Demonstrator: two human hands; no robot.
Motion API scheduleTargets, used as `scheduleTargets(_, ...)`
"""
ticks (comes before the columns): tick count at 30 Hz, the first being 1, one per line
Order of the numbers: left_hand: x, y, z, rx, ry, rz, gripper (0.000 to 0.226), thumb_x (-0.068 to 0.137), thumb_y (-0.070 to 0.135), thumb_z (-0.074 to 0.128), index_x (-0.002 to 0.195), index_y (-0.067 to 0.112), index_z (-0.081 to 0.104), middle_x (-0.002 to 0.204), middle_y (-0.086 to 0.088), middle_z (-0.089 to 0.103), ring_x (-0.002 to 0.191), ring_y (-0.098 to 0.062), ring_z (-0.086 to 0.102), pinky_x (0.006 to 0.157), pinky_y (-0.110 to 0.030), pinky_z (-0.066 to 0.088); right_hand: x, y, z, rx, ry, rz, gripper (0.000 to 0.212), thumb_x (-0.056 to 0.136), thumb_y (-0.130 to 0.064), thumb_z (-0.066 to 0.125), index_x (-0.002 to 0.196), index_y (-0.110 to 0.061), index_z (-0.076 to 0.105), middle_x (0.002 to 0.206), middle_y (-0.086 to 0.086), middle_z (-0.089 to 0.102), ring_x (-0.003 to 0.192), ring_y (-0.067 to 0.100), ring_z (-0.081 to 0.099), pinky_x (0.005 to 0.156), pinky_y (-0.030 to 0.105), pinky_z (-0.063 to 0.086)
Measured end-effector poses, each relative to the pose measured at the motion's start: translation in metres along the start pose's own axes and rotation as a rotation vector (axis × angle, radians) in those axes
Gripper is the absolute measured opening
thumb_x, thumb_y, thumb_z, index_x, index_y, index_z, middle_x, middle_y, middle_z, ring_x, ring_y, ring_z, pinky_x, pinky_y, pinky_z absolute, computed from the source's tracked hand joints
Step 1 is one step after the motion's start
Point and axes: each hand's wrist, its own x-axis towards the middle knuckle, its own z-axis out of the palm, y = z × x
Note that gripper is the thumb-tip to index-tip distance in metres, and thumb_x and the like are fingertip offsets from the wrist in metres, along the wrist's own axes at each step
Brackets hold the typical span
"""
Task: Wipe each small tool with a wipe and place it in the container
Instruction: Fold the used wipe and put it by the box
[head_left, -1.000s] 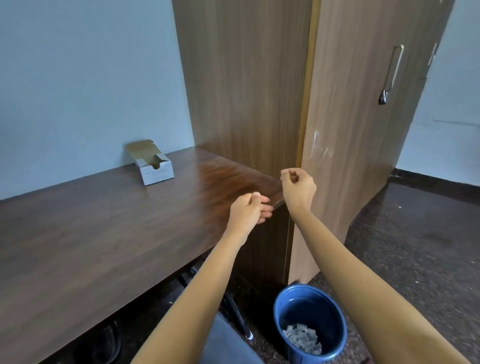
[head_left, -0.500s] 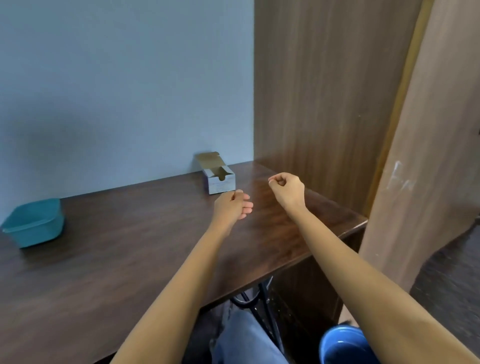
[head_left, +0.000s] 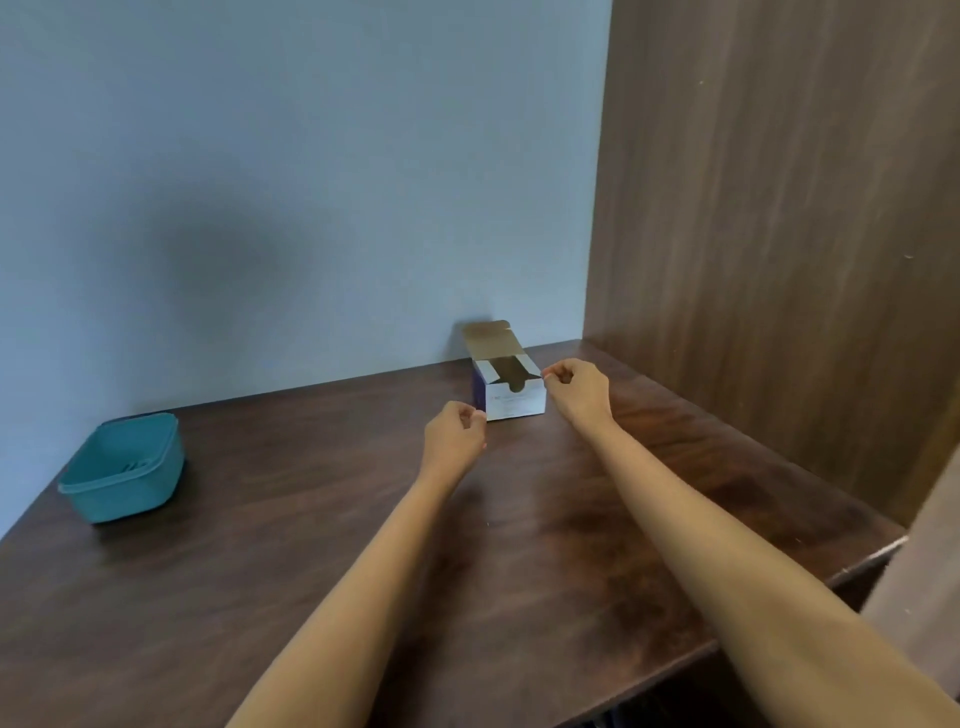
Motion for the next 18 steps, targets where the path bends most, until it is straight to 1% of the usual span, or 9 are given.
scheduleTargets(3, 0.022, -0.004, 0.002, 0.07, 0.011, 0.022, 0.031, 0.095, 0.026, 0.051, 0.121, 0.009, 0.052, 0.113, -0.011, 0.064, 0.1, -0.027, 0.063, 0.088, -0.031, 0.049, 0.023, 0.002, 0.015, 0.011, 0.008, 0.013, 0.023, 0.092, -0.01, 0.05, 0.103, -0.006, 0.07, 0.102, 0.01, 0.07, 0.082, 0.011, 0.054, 0.069, 0.014, 0.034)
scheduleTargets(5, 0.034, -0.005, 0.006, 0.088, -0.003, 0.014, 0.039, 0.095, 0.025, 0.053, 0.129, 0.007, 0.045, 0.119, -0.012, 0.061, 0.108, -0.025, 0.058, 0.084, -0.025, 0.041, 0.038, 0.005, 0.021, 0.012, 0.011, 0.029, 0.024, 0.094, -0.01, 0.048, 0.104, -0.004, 0.069, 0.104, 0.01, 0.069, 0.084, 0.012, 0.054, 0.071, 0.017, 0.035)
scheduleTargets(6, 0.04, -0.005, 0.009, 0.096, -0.006, 0.017, 0.044, 0.095, 0.025, 0.054, 0.133, 0.007, 0.042, 0.124, -0.013, 0.058, 0.111, -0.025, 0.056, 0.085, -0.025, 0.039, 0.046, 0.006, 0.024, 0.02, 0.016, 0.041, 0.025, 0.095, -0.011, 0.047, 0.104, -0.002, 0.069, 0.105, 0.011, 0.069, 0.086, 0.014, 0.055, 0.072, 0.018, 0.036)
scheduleTargets(8, 0.052, -0.007, 0.015, 0.107, -0.007, 0.027, 0.057, 0.092, 0.027, 0.059, 0.139, 0.006, 0.034, 0.134, -0.014, 0.053, 0.118, -0.027, 0.054, 0.09, -0.029, 0.041, 0.062, 0.007, 0.029, 0.045, 0.035, 0.064, 0.028, 0.096, -0.012, 0.044, 0.103, 0.002, 0.067, 0.107, 0.013, 0.068, 0.094, 0.021, 0.059, 0.071, 0.017, 0.035)
scheduleTargets(11, 0.07, -0.009, 0.023, 0.105, -0.023, 0.028, 0.08, 0.087, 0.028, 0.067, 0.147, 0.005, 0.021, 0.138, -0.015, 0.049, 0.122, -0.028, 0.052, 0.094, -0.031, 0.042, 0.09, 0.009, 0.037, 0.101, 0.049, 0.092, 0.033, 0.097, -0.016, 0.041, 0.105, 0.002, 0.066, 0.11, 0.012, 0.067, 0.105, 0.026, 0.059, 0.069, 0.016, 0.031)
scheduleTargets(13, 0.08, -0.01, 0.029, 0.098, -0.038, 0.013, 0.093, 0.084, 0.03, 0.071, 0.151, 0.005, 0.012, 0.144, -0.014, 0.044, 0.129, -0.028, 0.046, 0.1, -0.033, 0.039, 0.105, 0.011, 0.042, 0.113, 0.041, 0.112, 0.038, 0.099, -0.022, 0.038, 0.102, 0.004, 0.066, 0.106, 0.014, 0.067, 0.103, 0.029, 0.058, 0.07, 0.023, 0.032)
scheduleTargets(15, 0.089, -0.01, 0.035, 0.083, -0.056, -0.003, 0.101, 0.082, 0.033, 0.073, 0.153, 0.007, 0.005, 0.148, -0.014, 0.04, 0.134, -0.029, 0.042, 0.105, -0.035, 0.037, 0.118, 0.014, 0.044, 0.111, 0.02, 0.123, 0.044, 0.1, -0.026, 0.036, 0.095, 0.005, 0.066, 0.099, 0.015, 0.066, 0.097, 0.03, 0.057, 0.077, 0.032, 0.037)
scheduleTargets(16, 0.093, -0.01, 0.038, 0.07, -0.066, -0.009, 0.102, 0.082, 0.033, 0.073, 0.153, 0.008, 0.004, 0.148, -0.013, 0.041, 0.133, -0.029, 0.042, 0.105, -0.036, 0.038, 0.125, 0.017, 0.046, 0.108, -0.002, 0.132, 0.044, 0.099, -0.027, 0.035, 0.086, 0.004, 0.064, 0.091, 0.014, 0.063, 0.09, 0.029, 0.055, 0.077, 0.034, 0.038)
scheduleTargets(18, 0.097, -0.011, 0.046, 0.064, -0.072, -0.002, 0.1, 0.082, 0.034, 0.072, 0.153, 0.01, 0.005, 0.144, -0.011, 0.046, 0.13, -0.027, 0.047, 0.103, -0.035, 0.04, 0.132, 0.021, 0.049, 0.119, -0.073, 0.158, 0.037, 0.097, -0.027, 0.036, 0.07, -0.006, 0.051, 0.075, 0.007, 0.051, 0.074, 0.023, 0.047, 0.071, 0.032, 0.035)
